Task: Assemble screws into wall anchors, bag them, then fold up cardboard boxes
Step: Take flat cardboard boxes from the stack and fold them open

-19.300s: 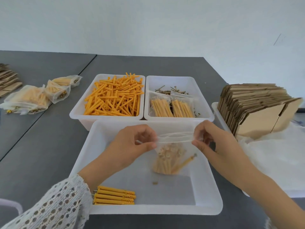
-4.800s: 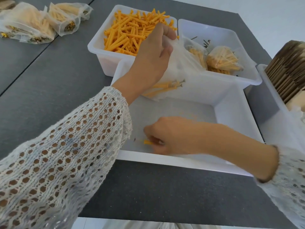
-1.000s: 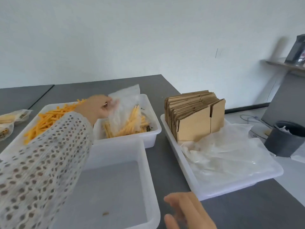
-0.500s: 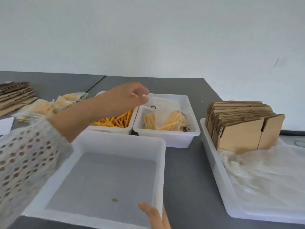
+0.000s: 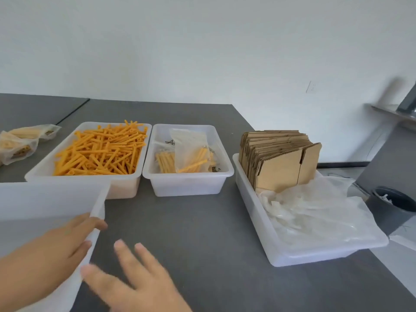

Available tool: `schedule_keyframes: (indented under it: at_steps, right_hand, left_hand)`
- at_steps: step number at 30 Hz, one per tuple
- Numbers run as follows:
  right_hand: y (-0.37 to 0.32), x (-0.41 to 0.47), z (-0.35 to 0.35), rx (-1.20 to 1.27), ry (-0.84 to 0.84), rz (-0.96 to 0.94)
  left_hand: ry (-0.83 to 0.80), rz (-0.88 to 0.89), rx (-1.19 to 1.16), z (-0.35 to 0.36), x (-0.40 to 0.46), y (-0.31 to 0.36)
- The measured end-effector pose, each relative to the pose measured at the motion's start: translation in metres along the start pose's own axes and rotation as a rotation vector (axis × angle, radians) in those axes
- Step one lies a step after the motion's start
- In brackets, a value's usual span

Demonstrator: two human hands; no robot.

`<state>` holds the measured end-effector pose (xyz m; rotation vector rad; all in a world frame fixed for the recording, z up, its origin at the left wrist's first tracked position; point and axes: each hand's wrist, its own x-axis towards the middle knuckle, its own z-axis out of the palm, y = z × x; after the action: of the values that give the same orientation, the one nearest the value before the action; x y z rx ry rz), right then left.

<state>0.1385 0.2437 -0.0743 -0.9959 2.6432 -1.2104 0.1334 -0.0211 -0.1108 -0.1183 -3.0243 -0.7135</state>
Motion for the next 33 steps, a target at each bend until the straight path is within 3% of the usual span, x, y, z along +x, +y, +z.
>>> schedule_keyframes:
  at_steps: [1,2,4,6,9,12,15,18,24,26,29,33]
  right_hand:
    - [-0.002,-0.011,-0.028,-0.057,0.031,-0.056]
    - [-0.010,-0.026,-0.036,-0.061,-0.049,-0.097]
    - [0.003,-0.032,-0.089,-0.290,0.254,-0.095]
    - [0.022,-0.024,-0.130,-0.414,0.369,-0.010]
    - [0.067,-0.008,-0.182,-0.669,0.321,0.203]
    - [0.096,-0.007,-0.197,-0.775,0.193,0.279]
    - [0.109,-0.012,-0.196,-0.784,0.190,0.231]
    - [0.115,-0.013,-0.196,-0.782,0.294,0.148]
    - [0.112,-0.010,-0.217,-0.978,0.367,0.070]
    - [0.103,-0.009,-0.234,-0.966,0.493,0.071]
    - [0.072,-0.010,-0.264,-0.754,0.818,0.025]
    - [0.024,-0.016,-0.267,-0.544,1.162,-0.191]
  left_hand:
    - [0.012,-0.069,0.066,-0.001,0.007,-0.008]
    - [0.043,-0.114,0.113,0.000,0.015,-0.018]
    - [0.095,-0.138,0.106,0.007,0.025,-0.035]
    - [0.119,-0.102,0.069,0.013,0.030,-0.043]
    - [0.137,-0.120,0.086,0.024,0.040,-0.059]
    - [0.182,-0.083,0.172,0.032,0.047,-0.060]
    - [0.250,-0.094,0.321,0.022,0.046,-0.036]
    - [0.295,-0.060,0.242,0.001,0.035,0.018]
    - [0.068,0.072,0.012,-0.009,0.002,0.107]
    - [-0.004,0.142,-0.025,-0.008,0.000,0.116]
    - [-0.012,0.214,-0.082,-0.008,-0.001,0.127]
    - [0.204,0.322,-0.306,-0.002,0.002,0.142]
